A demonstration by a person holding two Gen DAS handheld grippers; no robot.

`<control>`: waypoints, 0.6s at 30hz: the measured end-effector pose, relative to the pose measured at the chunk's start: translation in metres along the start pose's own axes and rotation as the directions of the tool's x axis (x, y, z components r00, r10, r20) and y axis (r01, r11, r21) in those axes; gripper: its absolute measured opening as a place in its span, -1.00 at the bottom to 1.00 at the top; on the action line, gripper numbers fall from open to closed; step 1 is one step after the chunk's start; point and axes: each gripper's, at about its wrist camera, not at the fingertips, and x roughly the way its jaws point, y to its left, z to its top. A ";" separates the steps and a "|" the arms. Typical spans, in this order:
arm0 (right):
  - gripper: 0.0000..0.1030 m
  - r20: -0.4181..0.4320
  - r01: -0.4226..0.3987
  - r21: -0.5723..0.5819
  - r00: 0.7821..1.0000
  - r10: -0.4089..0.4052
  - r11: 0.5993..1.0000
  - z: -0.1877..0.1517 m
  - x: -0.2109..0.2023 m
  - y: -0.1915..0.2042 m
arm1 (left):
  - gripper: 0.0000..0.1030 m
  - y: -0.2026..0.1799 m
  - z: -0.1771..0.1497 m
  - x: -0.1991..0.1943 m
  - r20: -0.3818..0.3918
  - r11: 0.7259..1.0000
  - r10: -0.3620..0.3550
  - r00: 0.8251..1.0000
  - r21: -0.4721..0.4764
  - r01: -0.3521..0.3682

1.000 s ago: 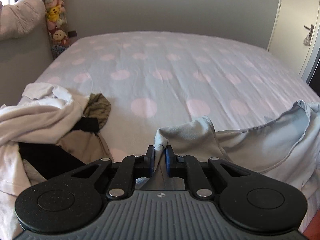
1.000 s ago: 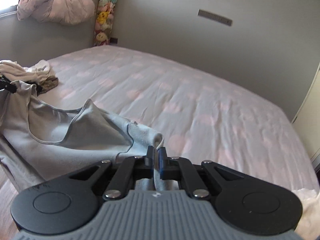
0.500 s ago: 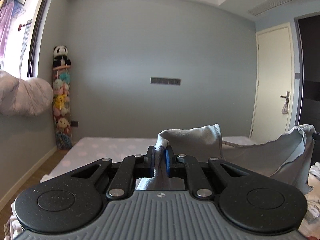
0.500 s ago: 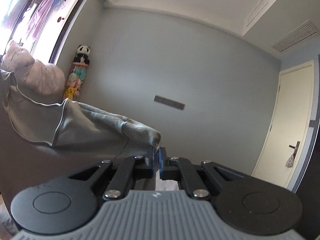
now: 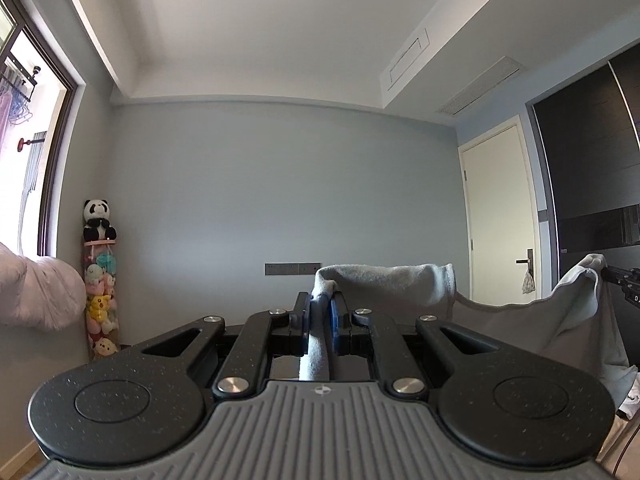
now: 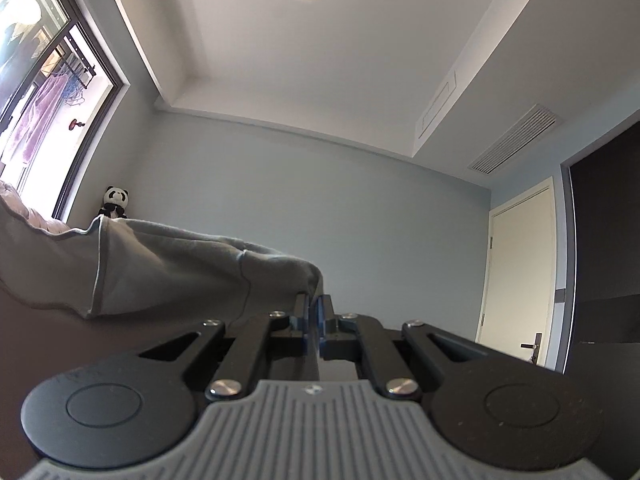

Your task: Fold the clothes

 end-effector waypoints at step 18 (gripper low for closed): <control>-0.90 -0.249 -0.059 0.014 0.967 0.061 0.998 -0.097 0.083 0.030 | -0.85 0.019 -0.078 0.080 -0.258 0.997 0.035 0.965 -0.052 -0.050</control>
